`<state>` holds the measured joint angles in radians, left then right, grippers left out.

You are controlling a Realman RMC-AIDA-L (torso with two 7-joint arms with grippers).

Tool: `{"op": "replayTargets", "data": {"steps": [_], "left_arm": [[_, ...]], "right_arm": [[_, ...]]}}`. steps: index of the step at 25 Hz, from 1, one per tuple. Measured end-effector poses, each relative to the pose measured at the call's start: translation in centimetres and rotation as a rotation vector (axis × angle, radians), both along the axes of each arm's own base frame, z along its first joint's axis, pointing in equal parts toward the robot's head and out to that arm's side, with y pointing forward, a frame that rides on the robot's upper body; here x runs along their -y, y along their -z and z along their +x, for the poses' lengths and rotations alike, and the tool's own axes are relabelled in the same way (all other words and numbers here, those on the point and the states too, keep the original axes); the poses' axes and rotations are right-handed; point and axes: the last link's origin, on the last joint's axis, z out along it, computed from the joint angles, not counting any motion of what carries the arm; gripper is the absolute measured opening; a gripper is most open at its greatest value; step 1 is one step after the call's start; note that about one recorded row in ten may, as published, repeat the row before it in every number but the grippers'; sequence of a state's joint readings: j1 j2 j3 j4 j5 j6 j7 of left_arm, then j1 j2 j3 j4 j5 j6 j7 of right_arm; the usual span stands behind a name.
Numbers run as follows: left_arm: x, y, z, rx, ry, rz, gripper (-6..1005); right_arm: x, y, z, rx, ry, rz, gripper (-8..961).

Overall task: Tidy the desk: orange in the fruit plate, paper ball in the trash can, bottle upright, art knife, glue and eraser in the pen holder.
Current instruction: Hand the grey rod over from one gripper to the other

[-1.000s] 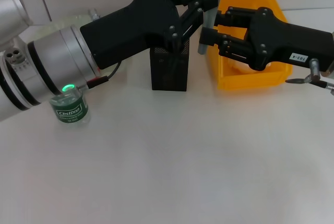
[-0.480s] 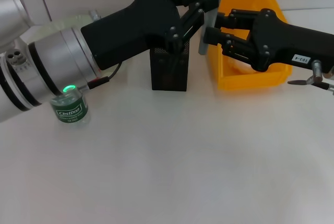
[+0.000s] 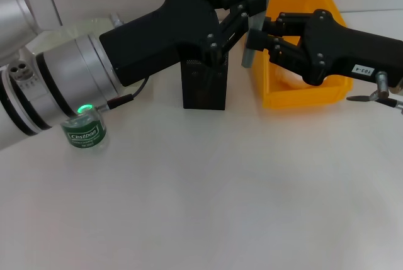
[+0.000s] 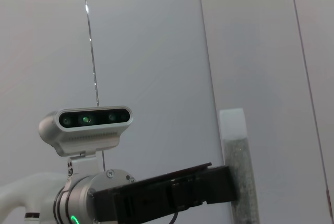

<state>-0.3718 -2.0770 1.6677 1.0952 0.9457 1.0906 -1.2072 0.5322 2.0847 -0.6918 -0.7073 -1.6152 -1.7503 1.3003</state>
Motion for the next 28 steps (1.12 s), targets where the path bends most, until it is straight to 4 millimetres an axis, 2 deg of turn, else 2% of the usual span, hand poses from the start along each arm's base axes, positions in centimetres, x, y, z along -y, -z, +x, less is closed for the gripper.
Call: {"op": "replayTargets", "data": {"steps": [7,13,28], "left_arm": [[0.00,0.00,0.01,-0.001,0.001,0.001,115],[0.05,0.10,0.11,-0.001,0.005,-0.002,115],[-0.01,0.15,0.21,-0.008,0.012,0.007,107]], "right_arm": [[0.06,0.11,-0.07,0.006,-0.009,-0.002,195],[0.07,0.08,-0.08,0.006,-0.015,0.007,152],[0.02,-0.35,-0.02,0.002,-0.013,0.027,144]]}}
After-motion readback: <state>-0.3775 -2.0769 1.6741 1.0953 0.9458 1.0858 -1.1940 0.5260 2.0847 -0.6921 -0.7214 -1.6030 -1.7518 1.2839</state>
